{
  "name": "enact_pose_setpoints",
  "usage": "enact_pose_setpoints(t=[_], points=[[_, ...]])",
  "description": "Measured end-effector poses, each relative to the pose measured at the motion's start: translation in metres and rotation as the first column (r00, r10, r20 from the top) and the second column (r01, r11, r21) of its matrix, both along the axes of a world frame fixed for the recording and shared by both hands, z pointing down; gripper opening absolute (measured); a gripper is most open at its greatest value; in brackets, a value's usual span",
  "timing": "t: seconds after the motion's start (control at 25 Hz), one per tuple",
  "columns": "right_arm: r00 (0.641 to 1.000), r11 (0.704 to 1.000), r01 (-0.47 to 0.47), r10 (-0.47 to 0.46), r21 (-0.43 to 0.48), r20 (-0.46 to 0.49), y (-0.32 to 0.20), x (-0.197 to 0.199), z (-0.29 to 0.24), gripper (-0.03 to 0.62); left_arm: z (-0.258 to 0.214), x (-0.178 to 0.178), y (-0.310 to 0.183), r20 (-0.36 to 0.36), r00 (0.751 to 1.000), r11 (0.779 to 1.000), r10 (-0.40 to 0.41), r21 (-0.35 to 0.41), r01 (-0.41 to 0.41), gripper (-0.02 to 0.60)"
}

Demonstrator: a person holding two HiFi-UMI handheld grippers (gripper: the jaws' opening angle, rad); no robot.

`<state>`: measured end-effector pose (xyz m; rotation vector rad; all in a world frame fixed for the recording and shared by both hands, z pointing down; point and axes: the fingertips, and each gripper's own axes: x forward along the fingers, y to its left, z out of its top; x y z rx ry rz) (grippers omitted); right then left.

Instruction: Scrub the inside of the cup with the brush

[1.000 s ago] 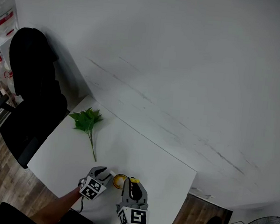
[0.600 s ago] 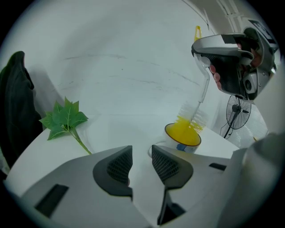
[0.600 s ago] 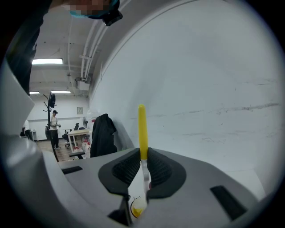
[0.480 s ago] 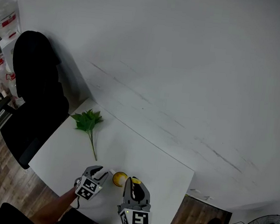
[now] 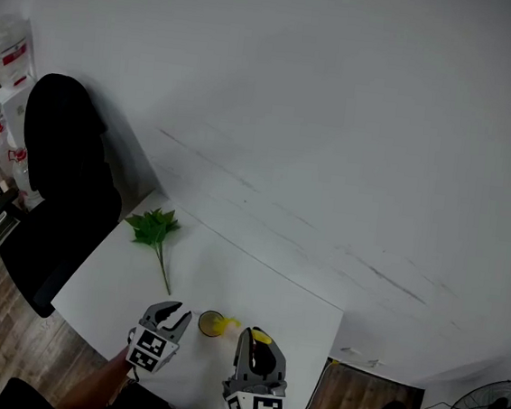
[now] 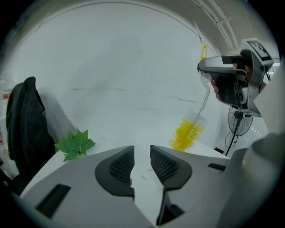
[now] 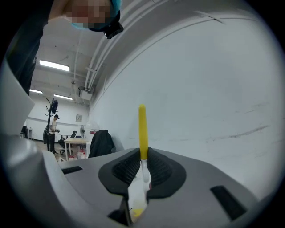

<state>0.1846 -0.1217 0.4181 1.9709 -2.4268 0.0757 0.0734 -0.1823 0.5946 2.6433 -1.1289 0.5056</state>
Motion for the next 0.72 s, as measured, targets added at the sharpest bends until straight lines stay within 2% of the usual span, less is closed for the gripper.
enact_pose_setpoints(t=[0.16,0.32,0.52,0.72], points=[[0.999,0.999,-0.04,0.04,0.012,0.004,0.018,0.015,-0.002,0.063,-0.044,0.006,0.009,-0.04,0.999,0.997,0.017,0.076,-0.014,0.117],[0.997,0.996,-0.082,0.082,-0.014,-0.002,0.037,0.03,0.007,0.063,-0.079,0.01,0.024,-0.066,0.997,0.99,0.046,0.135,-0.037,0.103],[0.991,0.99,-0.136,0.136,-0.049,-0.006,0.063,0.045,0.02,0.063,-0.109,0.013,0.045,-0.107,0.991,0.984,0.078,0.17,-0.059,0.086],[0.982,0.979,-0.186,0.184,-0.08,-0.03,0.086,0.061,0.041,0.063,-0.118,0.013,0.066,-0.127,0.987,0.979,0.098,0.19,-0.073,0.061]])
